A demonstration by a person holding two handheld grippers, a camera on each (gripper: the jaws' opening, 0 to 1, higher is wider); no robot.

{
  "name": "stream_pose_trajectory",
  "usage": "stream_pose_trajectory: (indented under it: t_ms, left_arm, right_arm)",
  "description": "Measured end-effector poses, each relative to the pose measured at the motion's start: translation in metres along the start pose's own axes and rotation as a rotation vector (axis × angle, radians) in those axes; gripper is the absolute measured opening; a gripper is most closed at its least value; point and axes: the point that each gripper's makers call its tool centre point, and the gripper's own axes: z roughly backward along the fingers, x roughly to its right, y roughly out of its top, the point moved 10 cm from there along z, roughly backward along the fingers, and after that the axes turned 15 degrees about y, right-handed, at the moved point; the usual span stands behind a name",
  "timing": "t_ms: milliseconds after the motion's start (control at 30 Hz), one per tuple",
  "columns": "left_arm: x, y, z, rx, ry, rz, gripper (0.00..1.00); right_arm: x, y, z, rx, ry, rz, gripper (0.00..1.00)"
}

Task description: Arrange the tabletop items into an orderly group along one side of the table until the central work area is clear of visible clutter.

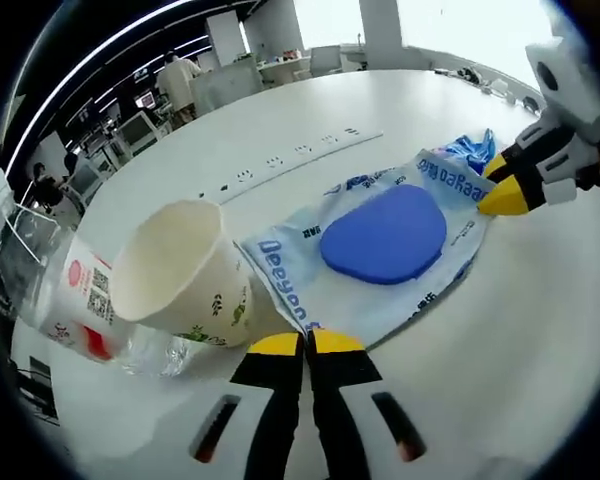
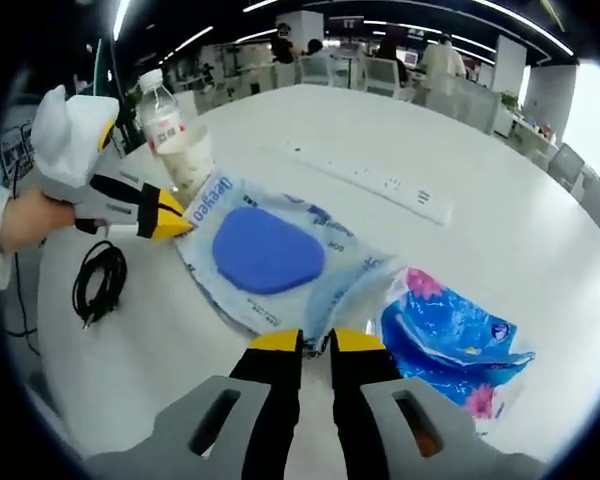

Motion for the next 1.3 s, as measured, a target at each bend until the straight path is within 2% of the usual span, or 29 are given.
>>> stream_pose_trajectory:
  t_ms: [67,200,333,533,667,733,800,833,933,967,1033,1100,1167,1300]
  left_arm:
    - [-0.001,-0.001,0.0,-0.003,-0.001,0.044,0.0]
    - [0.0,-0.002,0.0,0.01,0.004,0.034,0.0]
    - [0.0,-0.002,0.0,0.014,0.011,0.047,0.0]
    - [0.001,-0.002,0.001,0.011,0.025,0.048,0.0]
    - [0.0,-0.002,0.002,0.025,0.017,0.042,0.0]
    - [-0.002,-0.003,0.004,0.013,0.005,0.148,0.06]
    - [-0.004,-0.002,0.007,0.023,-0.021,0.219,0.16]
    - [-0.005,-0.002,0.009,0.032,-0.032,0.213,0.19]
    - [-0.006,-0.003,0.018,0.057,-0.033,0.183,0.19]
    - [-0.007,-0.003,0.02,0.068,-0.032,0.183,0.23]
    - [-0.009,-0.003,0.023,0.091,-0.046,0.229,0.36]
    - [-0.012,-0.002,0.028,0.112,-0.04,0.261,0.55]
    - [-0.014,-0.002,0.031,0.124,-0.032,0.261,0.66]
    - [-0.017,-0.005,0.041,0.125,-0.044,0.292,0.66]
  right_arm:
    - [-0.004,0.0,0.005,0.06,-0.003,-0.04,0.15]
    - [-0.012,0.001,0.016,0.109,0.021,-0.037,0.22]
    - [-0.022,-0.002,0.034,0.167,0.035,-0.055,0.23]
    - [-0.026,-0.015,0.051,0.191,0.043,-0.131,0.36]
    - [-0.027,-0.022,0.063,0.203,0.037,-0.173,0.4]
    - [-0.027,-0.025,0.069,0.211,0.038,-0.188,0.42]
    - [-0.027,-0.03,0.073,0.211,0.065,-0.201,0.43]
    - [-0.025,-0.033,0.075,0.212,0.066,-0.203,0.43]
    - [-0.021,-0.046,0.081,0.211,0.079,-0.229,0.48]
    - [-0.021,-0.047,0.082,0.212,0.077,-0.233,0.5]
    - [-0.019,-0.052,0.088,0.218,0.069,-0.241,0.53]
    - [-0.018,-0.055,0.094,0.229,0.062,-0.251,0.55]
    - [-0.018,-0.056,0.098,0.241,0.06,-0.261,0.56]
    - [-0.017,-0.059,0.101,0.285,0.082,-0.319,0.59]
